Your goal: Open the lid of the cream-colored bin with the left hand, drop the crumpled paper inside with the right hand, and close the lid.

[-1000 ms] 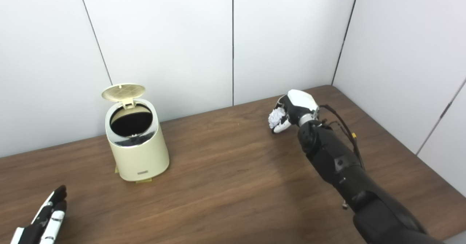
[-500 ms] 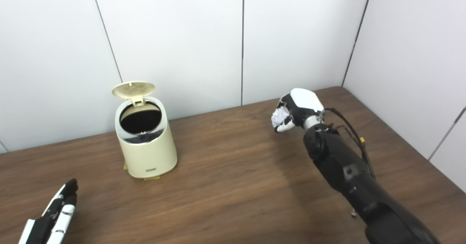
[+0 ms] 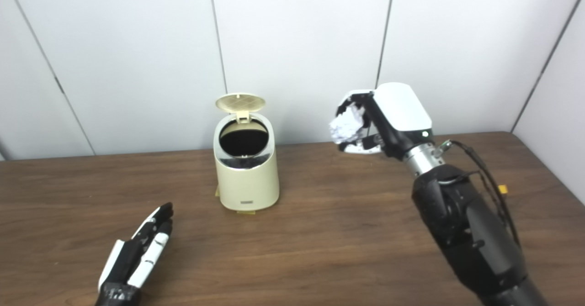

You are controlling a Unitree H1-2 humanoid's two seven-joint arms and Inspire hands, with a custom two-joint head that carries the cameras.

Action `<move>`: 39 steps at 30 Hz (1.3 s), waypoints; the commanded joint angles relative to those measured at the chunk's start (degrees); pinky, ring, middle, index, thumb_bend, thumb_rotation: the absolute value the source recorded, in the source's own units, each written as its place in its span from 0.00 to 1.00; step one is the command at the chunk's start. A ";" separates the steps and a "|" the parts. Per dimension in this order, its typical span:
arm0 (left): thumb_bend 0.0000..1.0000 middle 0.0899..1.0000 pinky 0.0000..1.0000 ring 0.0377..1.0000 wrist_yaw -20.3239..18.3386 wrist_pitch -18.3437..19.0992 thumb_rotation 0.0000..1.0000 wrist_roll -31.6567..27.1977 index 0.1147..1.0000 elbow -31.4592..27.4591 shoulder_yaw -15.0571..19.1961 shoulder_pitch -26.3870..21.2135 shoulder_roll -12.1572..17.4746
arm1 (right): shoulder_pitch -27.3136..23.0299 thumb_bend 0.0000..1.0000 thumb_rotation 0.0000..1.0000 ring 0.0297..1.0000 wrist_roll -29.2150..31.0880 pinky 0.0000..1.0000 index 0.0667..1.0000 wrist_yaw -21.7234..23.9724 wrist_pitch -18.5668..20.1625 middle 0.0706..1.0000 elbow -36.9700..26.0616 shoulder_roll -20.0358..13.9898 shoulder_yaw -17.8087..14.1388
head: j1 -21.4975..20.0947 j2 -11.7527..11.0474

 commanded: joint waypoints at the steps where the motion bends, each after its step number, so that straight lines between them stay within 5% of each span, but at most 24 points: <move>1: 0.61 0.94 0.94 0.94 0.85 -1.87 0.74 0.69 0.95 -0.15 -0.47 -0.68 -0.42 | -2.08 0.51 0.00 0.33 0.42 0.30 0.51 -0.17 -1.64 0.45 -2.42 0.87 -0.63 | 0.67 0.09; 9: 0.63 0.95 0.96 0.96 2.41 -1.86 0.77 2.16 0.96 -0.07 -1.51 0.04 -1.73 | -4.63 0.51 0.00 0.34 1.00 0.32 0.50 1.94 -5.95 0.46 -3.89 8.61 2.06 | 2.83 0.07; 16: 0.62 0.93 0.97 0.94 3.25 -2.61 0.77 2.52 0.94 0.52 -1.93 0.04 -2.47 | -7.65 0.51 0.00 0.34 -1.80 0.28 0.51 -1.42 -9.92 0.46 2.82 13.83 3.90 | 2.01 -0.25; 21: 0.62 0.94 0.95 0.94 3.53 -2.65 0.78 2.79 0.95 0.20 -2.31 0.40 -2.52 | -8.72 0.51 0.00 0.34 -3.87 0.31 0.52 -2.72 -8.50 0.46 6.89 16.96 3.91 | 1.25 -0.33; 39: 0.61 0.94 0.97 0.95 3.31 -4.15 0.74 0.33 0.94 0.34 -1.93 0.72 -2.57 | -14.39 0.51 0.00 0.34 -7.18 0.33 0.51 -9.31 -8.50 0.46 22.87 17.11 3.45 | 0.38 -0.80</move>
